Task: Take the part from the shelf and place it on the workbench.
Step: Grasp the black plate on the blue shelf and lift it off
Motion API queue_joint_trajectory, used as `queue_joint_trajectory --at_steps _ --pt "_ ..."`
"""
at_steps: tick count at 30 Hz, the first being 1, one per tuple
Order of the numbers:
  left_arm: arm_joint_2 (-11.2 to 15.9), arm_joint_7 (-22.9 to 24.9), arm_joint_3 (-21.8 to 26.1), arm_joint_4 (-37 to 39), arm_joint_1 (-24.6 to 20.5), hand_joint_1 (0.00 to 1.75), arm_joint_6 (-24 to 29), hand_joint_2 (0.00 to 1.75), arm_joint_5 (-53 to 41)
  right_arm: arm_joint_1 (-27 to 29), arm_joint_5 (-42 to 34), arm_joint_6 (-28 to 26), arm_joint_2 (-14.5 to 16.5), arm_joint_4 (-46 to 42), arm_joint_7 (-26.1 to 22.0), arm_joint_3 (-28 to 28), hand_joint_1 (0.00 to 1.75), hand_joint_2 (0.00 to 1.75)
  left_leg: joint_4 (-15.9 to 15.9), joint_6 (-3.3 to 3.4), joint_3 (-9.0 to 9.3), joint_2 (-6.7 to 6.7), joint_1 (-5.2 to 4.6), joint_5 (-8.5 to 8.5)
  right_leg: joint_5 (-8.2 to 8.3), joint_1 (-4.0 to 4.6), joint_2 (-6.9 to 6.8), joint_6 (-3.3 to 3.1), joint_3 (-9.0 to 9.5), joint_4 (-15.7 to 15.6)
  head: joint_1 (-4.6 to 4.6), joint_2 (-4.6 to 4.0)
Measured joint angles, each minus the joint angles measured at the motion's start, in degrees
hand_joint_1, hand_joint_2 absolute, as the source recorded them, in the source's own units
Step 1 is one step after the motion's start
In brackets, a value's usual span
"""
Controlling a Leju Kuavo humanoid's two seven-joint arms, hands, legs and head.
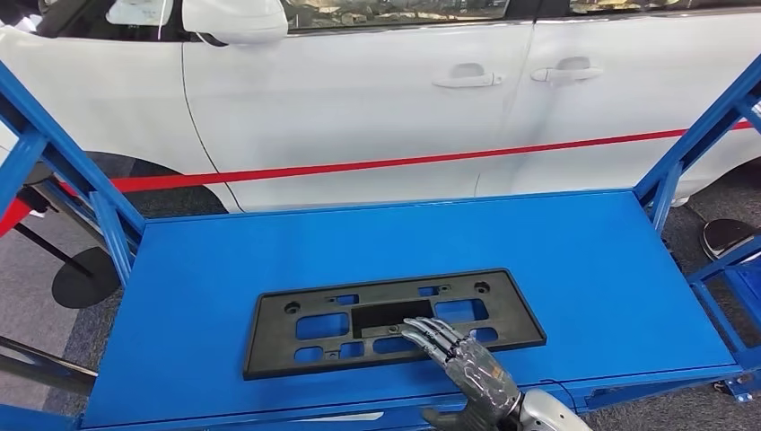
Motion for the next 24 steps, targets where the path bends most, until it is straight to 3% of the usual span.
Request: queue_joint_trajectory --at_steps 2,4,5,6,7,9,10,11,15,17,19,20,21,22,24 --pt "0.0 0.0 -0.1 0.0 0.0 0.0 -0.2 0.0 -0.3 0.2 0.3 -0.3 0.4 0.0 0.5 0.0 0.0 1.75 -0.3 0.48 0.11 0.06 0.16 0.22 -2.99 -0.18 0.02 0.52 -2.16 4.9 0.09 0.0" --pt "0.0 0.0 -0.2 0.0 0.0 0.0 -0.4 0.0 -0.5 0.7 0.9 -0.7 1.0 0.0 1.0 0.0 0.0 1.75 -0.3 0.63 0.07 0.06 0.07 0.21 -6.3 -0.27 0.02 0.86 -5.88 12.5 0.14 0.0" --pt "0.0 0.0 -0.3 0.0 0.0 0.0 -0.5 0.0 -0.6 0.9 1.2 -0.8 1.5 0.0 1.2 0.0 0.0 1.75 -0.3 0.66 0.09 0.06 0.02 0.18 -6.76 -0.29 0.02 0.92 -7.14 14.9 0.13 0.0" --pt "-0.1 0.0 -0.4 0.0 0.0 0.0 -0.6 0.0 -0.6 1.0 1.5 -1.0 1.9 0.0 1.2 0.0 0.0 1.75 -0.3 0.68 0.15 0.04 -0.01 0.14 -6.03 -0.28 0.02 0.87 -7.39 15.1 0.13 0.0" --pt "-0.1 0.0 -0.5 0.0 0.0 0.0 -0.7 0.0 -0.7 1.1 1.7 -1.1 2.2 0.0 1.3 0.0 0.0 1.75 -0.3 0.67 0.27 0.0 -0.04 0.09 -4.26 -0.26 0.02 0.72 -6.46 12.9 0.13 0.0" --pt "-0.3 0.0 -0.6 0.0 -0.1 0.0 -0.8 0.0 -0.7 1.1 2.0 -1.2 2.7 -0.1 1.5 0.0 0.0 1.75 -0.3 0.47 0.54 -0.09 -0.15 -0.09 -0.22 -0.07 0.03 0.14 -2.61 4.9 0.13 0.0" --pt "-0.3 0.0 -0.7 0.0 -0.1 0.0 -0.8 0.0 -0.7 1.1 2.0 -1.2 2.9 -0.1 1.7 0.0 0.0 1.75 -0.2 0.3 0.57 -0.13 -0.25 -0.18 0.92 0.1 0.04 -0.18 -1.09 1.6 0.13 0.0" --pt "-0.4 0.0 -0.8 0.0 -0.1 0.0 -0.9 0.0 -0.7 1.1 2.1 -1.3 3.1 -0.2 1.8 -0.1 0.0 1.75 -0.2 0.07 0.54 -0.14 -0.32 -0.26 1.34 0.26 0.06 -0.43 -0.27 -0.3 0.12 0.0" --pt "-0.6 0.0 -1.0 0.0 -0.1 0.0 -1.1 0.0 -0.8 1.1 1.8 -1.5 4.4 -0.2 1.6 -0.2 0.0 1.75 0.3 -1.14 0.32 -0.05 -0.31 -0.97 1.49 0.16 0.08 -1.4 0.01 -1.6 0.08 0.0" --pt "-0.7 0.0 -1.0 0.0 -0.2 0.0 -1.1 0.0 -0.7 1.0 1.7 -1.4 5.8 -0.2 1.2 -0.3 0.0 1.75 4.9 -1.67 -1.61 0.01 -0.25 -3.84 1.7 -0.12 -0.04 -1.98 0.29 -2.1 -0.01 0.0" --pt "-0.9 0.0 -1.0 0.0 -0.1 0.0 -1.0 0.0 -0.6 0.6 1.9 -1.0 7.5 0.1 0.8 -0.3 0.0 1.75 12.8 -2.03 -5.25 0.01 -0.06 -7.47 1.66 -0.05 -0.09 -2.26 0.32 -2.1 -0.08 0.0" --pt "-0.9 0.2 -1.0 0.0 -0.1 0.0 -0.9 0.0 -0.6 0.3 2.0 -0.8 8.5 0.3 0.7 -0.3 0.0 1.75 15.6 -2.18 -6.64 0.02 0.04 -8.2 1.63 -0.03 -0.08 -2.29 0.33 -2.0 -0.08 0.0" --pt "-1.0 0.3 -1.0 0.0 -0.1 0.0 -0.8 0.0 -0.5 0.0 2.1 -0.6 9.4 0.5 0.6 -0.3 0.0 1.75 16.4 -2.3 -7.13 0.02 0.12 -7.8 1.6 -0.04 -0.06 -2.29 0.37 -2.0 -0.08 0.0" --pt "-1.0 0.5 -1.0 0.0 -0.1 0.0 -0.8 0.0 -0.5 -0.4 2.3 -0.7 10.4 0.9 0.4 -0.3 0.0 1.75 14.9 -2.37 -6.54 0.03 0.22 -6.3 1.55 -0.06 -0.01 -2.25 0.44 -1.9 -0.09 0.0" --pt "-1.0 0.7 -1.0 0.0 -0.2 0.0 -0.7 0.0 -0.5 -1.2 2.6 -1.2 12.3 1.8 -0.3 -0.3 0.0 1.75 7.3 -2.35 -3.16 0.09 0.41 -2.18 1.31 -0.06 0.07 -2.0 0.57 -1.7 -0.08 0.0"
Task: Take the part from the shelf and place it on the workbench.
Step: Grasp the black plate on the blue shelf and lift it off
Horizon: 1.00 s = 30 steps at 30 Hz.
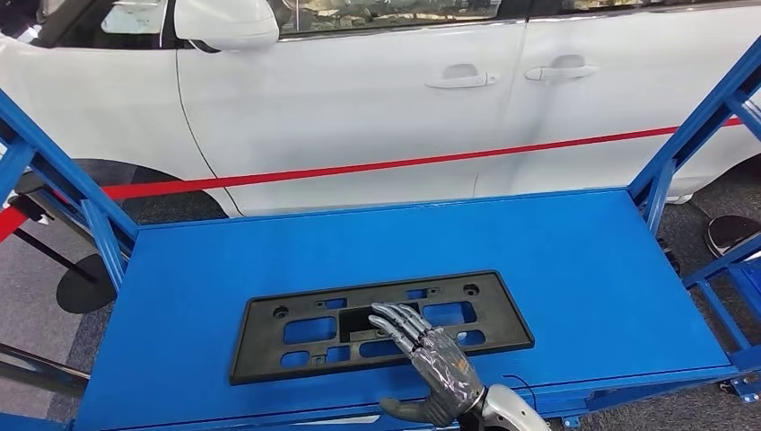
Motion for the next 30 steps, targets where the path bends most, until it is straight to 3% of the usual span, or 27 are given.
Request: queue_joint_trajectory --at_steps 2,5,7,10,11,12,13,14,16,18,22,23,26,27,28,30 --pt "-0.1 0.1 0.0 0.0 -0.1 0.0 0.1 0.0 0.1 -1.1 -0.2 -0.5 2.2 1.7 -1.1 0.0 0.0 1.75 -5.8 0.35 2.57 0.02 -0.01 2.02 -0.25 0.19 0.09 0.47 -0.17 0.5 0.06 0.0" --pt "-0.3 0.0 0.0 0.1 -0.1 0.0 0.2 0.0 0.3 -3.0 -1.4 0.2 6.2 5.3 -2.3 0.0 0.0 1.75 -7.1 1.28 2.83 -0.05 -0.15 2.3 -0.24 0.27 0.12 1.27 -0.53 0.7 0.13 -0.01" --pt "-0.4 -0.2 0.0 0.1 -0.2 0.0 0.4 0.0 0.5 -4.5 -2.6 1.2 8.7 7.7 -2.9 0.1 0.0 1.75 -7.4 2.0 2.89 0.01 -0.02 2.68 -1.36 0.1 0.08 1.82 -1.11 2.1 0.18 -0.01" --pt "-0.5 -0.8 0.0 0.1 -0.2 0.0 0.5 0.0 0.8 -6.3 -4.1 2.3 11.3 11.0 -3.4 0.0 0.0 1.75 -7.6 2.56 2.76 0.08 0.02 2.91 -6.43 -0.16 0.02 2.48 -5.56 11.8 0.28 0.0" --pt "-0.4 -1.0 0.0 0.1 -0.1 0.0 0.5 0.0 0.9 -6.6 -4.5 2.5 11.8 11.9 -3.6 0.0 0.0 1.75 -7.6 2.57 2.71 0.07 -0.01 2.91 -7.69 -0.21 0.01 2.59 -7.29 15.4 0.28 0.0" --pt "-0.4 -1.0 0.0 0.1 -0.1 0.0 0.5 0.0 1.0 -6.8 -4.7 2.7 12.2 12.6 -3.7 0.0 0.0 1.75 -7.5 2.57 2.7 0.03 -0.03 2.91 -7.86 -0.22 0.01 2.62 -8.21 17.2 0.28 0.0" --pt "-0.4 -1.1 0.0 0.1 0.0 0.0 0.5 0.0 1.1 -7.1 -4.9 2.8 12.6 13.2 -3.8 -0.1 0.0 1.75 -7.5 2.55 2.73 -0.02 -0.04 2.89 -6.86 -0.21 0.01 2.54 -8.05 16.7 0.28 0.0" --pt "-0.4 -1.2 0.1 0.1 0.0 0.0 0.5 0.0 1.2 -7.4 -5.0 2.9 12.9 13.7 -3.9 -0.1 0.0 1.75 -7.5 2.5 2.81 -0.07 -0.05 2.85 -5.0 -0.19 0.02 2.37 -6.86 14.1 0.28 0.0" --pt "-0.4 -1.4 0.1 0.1 0.0 0.0 0.5 0.0 1.4 -8.6 -4.9 3.3 13.6 14.7 -3.8 -0.3 0.0 1.75 -7.4 2.26 2.94 -0.14 -0.17 2.73 -1.24 0.03 0.02 1.78 -2.9 5.7 0.28 0.0" --pt "-0.4 -1.7 0.2 0.1 -0.1 0.0 0.6 0.0 1.6 -10.1 -4.5 3.9 14.1 16.0 -3.6 -0.6 0.0 1.75 -7.4 1.76 2.81 -0.14 -0.29 2.68 0.04 0.36 0.08 1.26 -0.83 1.0 0.25 0.0" --pt "-0.2 -2.0 0.3 0.1 -0.1 0.0 0.6 0.0 2.0 -12.4 -4.0 4.7 14.7 18.7 -3.5 -1.4 0.0 1.75 -6.5 0.48 2.35 -0.09 -0.31 1.93 0.41 0.19 0.05 0.15 -0.67 0.0 0.21 0.0" --pt "-0.2 -2.1 0.4 0.1 -0.1 0.0 0.6 0.0 2.1 -13.0 -3.9 5.0 14.9 19.3 -3.5 -1.5 0.0 1.75 -4.5 0.26 1.51 -0.08 -0.3 0.67 0.57 0.02 -0.02 -0.17 -0.55 -0.3 0.17 0.0" --pt "0.0 -2.4 0.8 0.1 0.0 0.0 0.6 0.0 2.3 -15.3 -4.0 6.6 15.3 22.1 -3.7 -1.6 0.0 1.75 6.3 -0.2 -3.55 -0.05 -0.08 -4.3 0.65 0.06 -0.13 -0.53 -0.55 -0.4 0.09 0.0" --pt "0.1 -2.5 0.9 0.1 0.0 0.0 0.6 0.0 2.3 -16.2 -4.1 7.1 15.3 23.3 -3.8 -1.6 0.0 1.75 8.6 -0.34 -4.71 -0.04 -0.01 -4.71 0.63 0.1 -0.13 -0.54 -0.56 -0.3 0.09 0.0" --pt "0.2 -2.6 1.0 0.1 0.0 0.0 0.6 0.0 2.3 -17.1 -4.3 7.4 15.3 24.6 -4.0 -1.5 0.0 1.75 8.7 -0.44 -4.88 -0.03 0.07 -3.97 0.6 0.1 -0.12 -0.53 -0.58 -0.2 0.09 -0.01" --pt "0.4 -2.8 1.1 0.1 0.0 0.0 0.6 0.0 2.4 -19.2 -4.5 7.8 15.4 27.1 -4.5 -1.4 0.0 1.75 2.5 -0.49 -2.17 0.03 0.26 0.03 0.39 0.07 -0.04 -0.34 -0.56 0.2 0.08 -0.01"
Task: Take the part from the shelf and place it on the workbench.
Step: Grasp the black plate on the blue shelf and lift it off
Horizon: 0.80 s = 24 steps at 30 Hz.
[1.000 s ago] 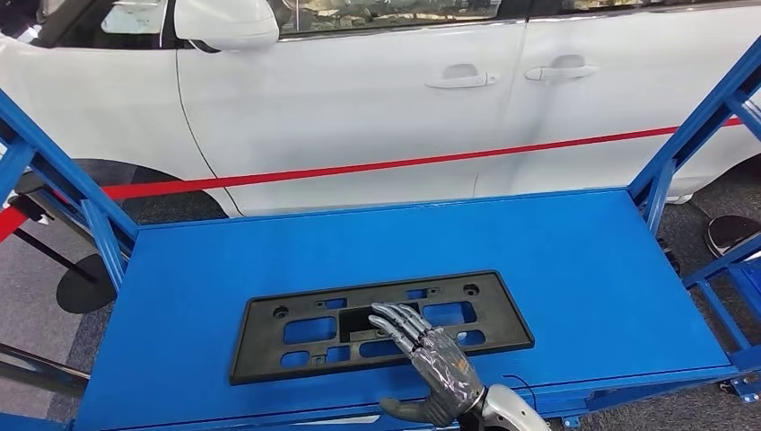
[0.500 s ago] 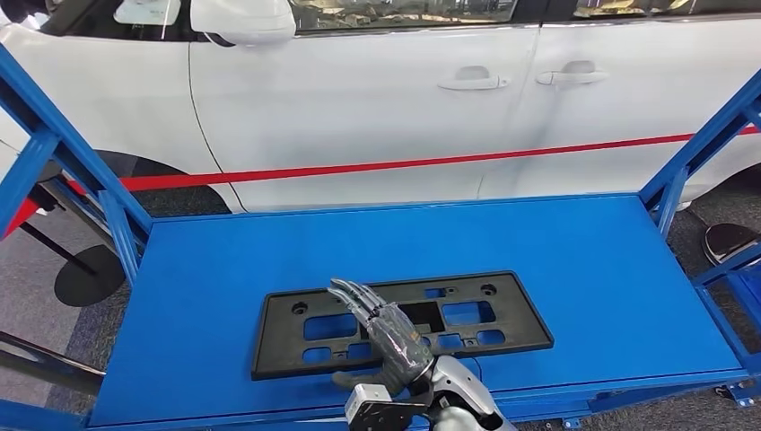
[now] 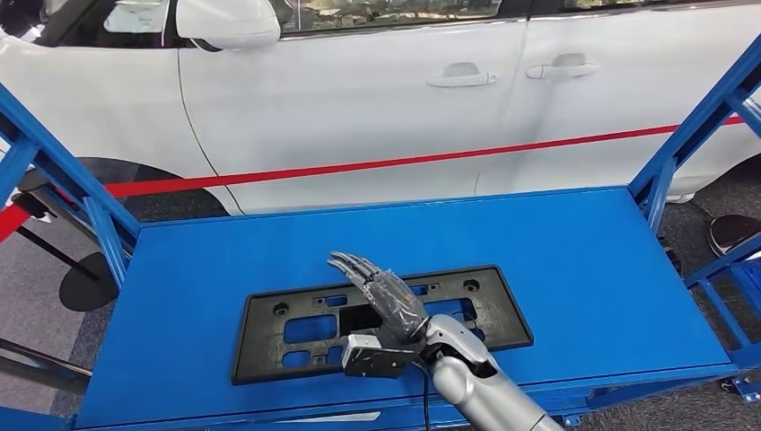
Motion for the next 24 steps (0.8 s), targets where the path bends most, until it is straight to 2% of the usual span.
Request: queue_joint_trajectory --at_steps 2,3,7,9,11,12,13,14,16,17,19,22,24 --pt "0.2 0.0 0.0 0.0 -0.1 0.0 -0.1 0.0 0.0 -1.8 0.4 -0.2 0.1 2.0 -0.3 0.1 0.0 1.75 -6.9 0.31 3.18 0.0 0.0 2.58 -0.33 0.19 0.09 0.49 -0.21 0.6 0.02 0.0" --pt "0.2 0.0 0.0 0.0 -0.1 0.0 -0.1 0.0 0.0 -2.5 1.1 -0.6 0.2 2.8 -0.3 0.3 0.0 1.75 -8.6 0.57 3.86 -0.03 -0.04 2.89 -0.41 0.28 0.1 0.75 -0.37 0.8 0.05 0.0" --pt "0.3 0.0 0.0 0.0 0.0 0.0 -0.1 0.0 -0.1 -4.8 4.9 -2.3 0.2 5.0 1.1 1.6 0.0 1.75 -9.3 1.96 3.88 -0.11 -0.15 3.15 -0.82 0.17 0.1 1.84 -0.77 1.4 0.07 0.01" --pt "0.4 0.0 0.0 0.0 -0.1 0.0 -0.1 0.0 -0.1 -5.9 6.4 -2.6 0.1 5.8 1.8 2.2 0.0 1.75 -9.6 2.51 3.89 -0.05 0.02 3.44 -3.25 -0.01 0.07 2.41 -2.49 5.2 0.11 0.01" --pt "0.4 0.0 0.1 0.0 -0.1 0.0 -0.2 0.0 -0.1 -6.9 7.8 -2.5 0.0 6.6 2.5 2.8 0.0 1.75 -9.6 2.7 3.77 -0.03 -0.04 3.51 -6.37 -0.14 0.05 2.8 -5.76 12.0 0.15 0.01" --pt "0.5 0.0 0.1 0.0 0.0 0.0 -0.2 0.0 -0.1 -7.4 8.4 -2.2 -0.1 7.1 2.8 3.3 0.0 1.75 -9.6 2.73 3.73 -0.01 -0.08 3.52 -7.04 -0.18 0.05 2.88 -7.08 14.5 0.14 0.01" --pt "0.5 -0.1 0.1 0.0 0.0 0.0 -0.4 0.0 -0.1 -8.1 9.0 -1.9 -0.3 7.5 3.1 3.7 0.0 1.75 -9.6 2.73 3.74 -0.01 -0.1 3.51 -6.71 -0.2 0.05 2.88 -7.61 15.4 0.14 0.0" --pt "0.6 -0.2 0.1 0.0 0.0 0.0 -0.5 0.0 -0.1 -8.8 9.4 -1.5 -0.5 7.9 3.4 4.1 0.0 1.75 -9.6 2.73 3.78 -0.03 -0.11 3.51 -5.39 -0.2 0.05 2.79 -7.17 14.3 0.14 0.0" --pt "0.6 -0.3 0.1 0.0 0.0 0.0 -0.7 0.0 -0.1 -10.5 9.9 -0.9 -0.8 8.6 3.6 4.5 0.0 1.75 -9.6 2.67 3.93 -0.12 -0.13 3.49 -1.62 -0.12 0.05 2.3 -4.14 7.8 0.15 0.0" --pt "0.6 -0.4 0.2 0.0 0.0 0.0 -0.7 0.0 -0.1 -11.3 9.9 -0.7 -1.0 8.9 3.5 4.6 0.0 1.75 -9.5 2.53 3.89 -0.2 -0.23 3.46 -0.37 0.02 0.06 2.0 -2.57 4.3 0.14 0.0" --pt "0.6 -0.4 0.2 0.0 0.0 0.0 -0.8 0.0 -0.1 -12.7 9.6 -0.4 -1.3 9.5 3.1 5.0 0.0 1.75 -9.5 1.99 3.65 -0.28 -0.33 3.52 0.29 0.34 0.12 1.53 -1.26 1.0 0.12 0.0" --pt "0.7 -0.4 0.3 0.0 0.1 0.0 -0.8 0.0 -0.1 -14.2 7.8 -0.4 -1.6 10.5 1.5 5.5 0.0 1.75 -9.4 0.99 3.47 -0.2 -0.37 3.32 0.63 0.23 0.28 0.85 -1.29 0.3 0.09 0.0" --pt "0.7 -0.5 0.3 0.0 0.0 0.0 -0.9 0.0 -0.1 -15.3 6.6 -0.4 -1.6 11.1 0.7 6.0 0.0 1.75 -6.2 0.57 2.13 -0.13 -0.36 1.15 0.94 -0.08 0.22 0.28 -1.13 -0.2 0.02 0.0"
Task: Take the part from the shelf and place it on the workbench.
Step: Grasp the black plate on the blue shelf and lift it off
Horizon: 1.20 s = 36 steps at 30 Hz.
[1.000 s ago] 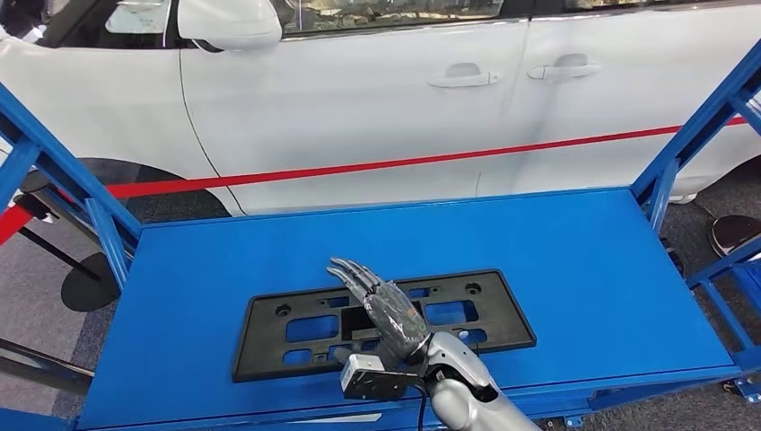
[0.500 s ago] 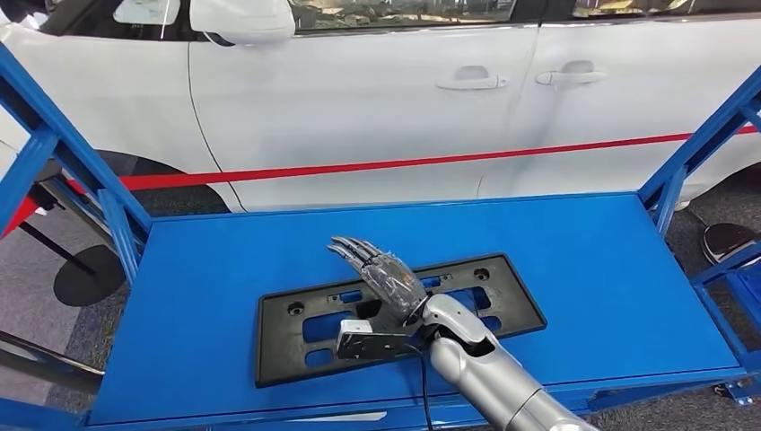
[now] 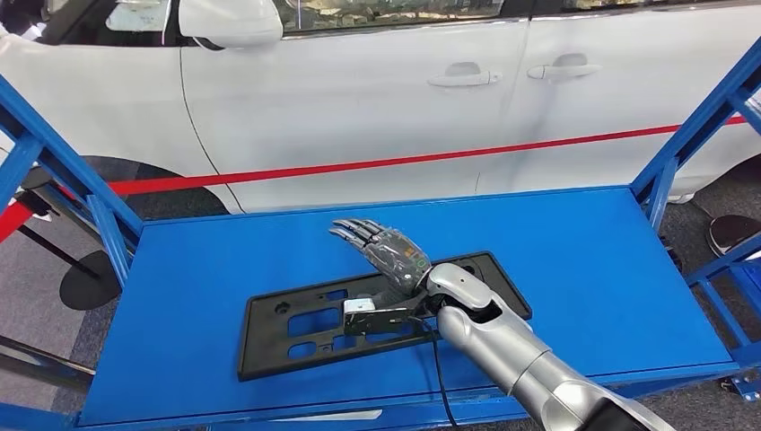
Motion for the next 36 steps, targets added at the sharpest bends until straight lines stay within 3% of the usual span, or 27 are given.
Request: queue_joint_trajectory --at_steps 2,4,5,6,8,9,14,16,18,20,21,23,25,28,30,34,35,36 --pt "0.0 -0.1 0.0 0.0 0.0 0.0 0.0 0.0 0.0 -0.7 -0.8 -0.1 0.0 0.7 -0.3 0.6 0.0 1.75 7.3 -0.22 -3.37 0.04 0.14 -3.68 -0.01 0.08 -0.14 -0.28 -0.01 0.0 -0.04 0.0" --pt "0.0 -0.1 0.1 0.0 0.1 0.0 0.0 0.0 0.0 -0.9 -1.1 -0.2 0.0 1.4 -0.3 1.2 0.0 1.75 12.6 -0.39 -5.94 0.05 0.19 -5.13 -0.09 0.2 -0.24 -0.38 -0.04 0.1 -0.03 0.0" --pt "0.0 -0.1 0.1 0.0 0.2 0.0 0.0 0.0 -0.1 -0.9 -1.3 -0.3 0.0 1.6 -0.3 1.5 0.0 1.75 12.3 -0.43 -5.82 0.05 0.21 -4.23 -0.16 0.23 -0.25 -0.38 -0.04 0.2 -0.04 0.0" --pt "0.0 -0.1 0.1 0.0 0.2 0.0 0.0 0.0 -0.1 -1.0 -1.6 -0.6 0.1 1.8 -0.3 1.7 0.0 1.75 9.6 -0.42 -4.59 0.07 0.23 -2.39 -0.28 0.23 -0.24 -0.32 -0.02 0.4 -0.04 0.0" --pt "0.0 -0.1 0.1 0.0 0.1 0.0 0.0 0.0 -0.2 -1.3 -2.3 -1.3 0.5 1.9 -0.3 2.0 0.0 1.75 1.9 -0.25 -1.02 0.13 0.22 0.98 -0.66 0.34 -0.15 0.0 -0.14 1.0 -0.04 0.0" --pt "0.0 0.0 0.1 0.0 0.1 0.0 0.0 0.0 -0.4 -1.6 -2.9 -1.6 0.9 1.8 -0.2 2.1 0.0 1.75 -0.8 -0.02 0.2 0.11 0.2 1.8 -0.81 0.43 -0.08 0.22 -0.31 1.3 0.0 0.0" --pt "-0.1 0.3 0.1 0.0 0.0 0.0 0.0 0.0 -0.9 -2.7 -5.6 -2.2 3.0 0.5 -0.2 2.2 0.0 1.75 -2.6 1.44 0.86 0.0 0.17 2.23 -1.64 0.43 0.03 1.44 -0.96 2.5 0.06 0.0" --pt "-0.1 0.3 0.1 0.0 -0.1 0.0 0.0 0.0 -0.9 -3.1 -6.1 -2.2 3.6 0.0 -0.2 2.1 0.0 1.75 -2.8 1.96 0.95 0.05 0.31 2.41 -4.35 0.23 -0.01 1.99 -2.92 6.9 0.09 0.0" --pt "-0.1 0.3 0.1 0.0 -0.1 0.0 0.0 0.0 -0.9 -3.3 -6.5 -2.3 4.0 -0.3 -0.2 2.2 0.0 1.75 -2.9 2.19 0.91 0.05 0.27 2.4 -7.8 0.11 -0.04 2.33 -6.7 14.7 0.11 0.0" --pt "-0.1 0.3 0.1 0.0 0.0 0.0 0.1 0.0 -0.9 -3.2 -6.8 -2.2 4.2 -0.3 -0.2 2.2 0.0 1.75 -2.8 2.2 0.94 0.0 0.22 2.38 -8.42 0.06 -0.05 2.38 -8.93 18.7 0.12 0.0" --pt "-0.1 0.2 0.1 0.0 0.0 0.0 0.1 0.0 -0.9 -3.2 -6.9 -2.1 4.3 -0.3 -0.1 2.3 0.0 1.75 -2.8 2.17 1.01 -0.04 0.2 2.35 -6.97 0.06 -0.05 2.25 -8.38 17.3 0.12 0.0" --pt "-0.1 0.2 0.1 0.0 -0.1 0.0 0.1 0.0 -0.8 -3.6 -6.8 -1.6 4.7 -0.6 0.2 2.5 0.0 1.75 -2.8 2.03 1.19 -0.08 0.15 2.24 -2.57 0.23 -0.04 1.58 -4.66 9.3 0.12 0.0" --pt "-0.2 0.2 0.1 0.0 -0.2 0.0 0.2 0.0 -0.7 -4.3 -6.7 -1.0 5.0 -0.9 0.6 2.6 0.0 1.75 -2.8 1.65 1.16 -0.11 -0.01 2.16 -0.34 0.59 -0.03 0.92 -1.51 2.6 0.09 -0.01" --pt "-0.2 0.3 0.1 0.1 -0.2 0.0 0.2 0.0 -0.3 -4.6 -8.1 -0.9 5.0 -1.3 0.2 2.4 0.0 1.75 -2.9 0.74 1.05 -0.08 -0.02 2.13 -0.28 0.74 0.03 0.4 -0.91 1.0 0.08 -0.01" --pt "-0.2 0.3 0.1 0.1 -0.2 0.0 0.3 0.0 0.1 -4.9 -9.3 -0.9 4.8 -2.4 -0.6 2.0 0.0 1.75 -1.4 0.15 0.49 -0.01 0.03 0.9 0.04 0.43 -0.01 -0.12 -0.68 0.5 0.03 0.0" --pt "-0.1 -0.1 0.2 0.1 -0.1 0.0 0.4 0.0 0.3 -5.9 -9.6 0.1 3.6 -4.9 -0.5 1.8 0.0 1.75 11.9 -0.51 -5.55 0.04 0.24 -5.27 0.12 0.33 -0.13 -0.56 -0.49 0.2 -0.03 -0.01" --pt "0.0 -0.2 0.2 0.1 -0.1 0.0 0.4 0.0 0.3 -6.1 -9.3 0.6 3.0 -5.4 -0.1 1.8 0.0 1.75 13.4 -0.62 -6.35 0.06 0.29 -5.21 0.1 0.32 -0.16 -0.55 -0.47 0.3 -0.03 -0.01" --pt "0.1 -0.3 0.2 0.1 -0.1 0.0 0.4 0.0 0.4 -6.3 -8.9 1.1 2.4 -5.9 0.2 1.8 0.0 1.75 12.6 -0.7 -6.1 0.08 0.37 -4.06 0.07 0.28 -0.16 -0.51 -0.46 0.3 -0.03 -0.01"
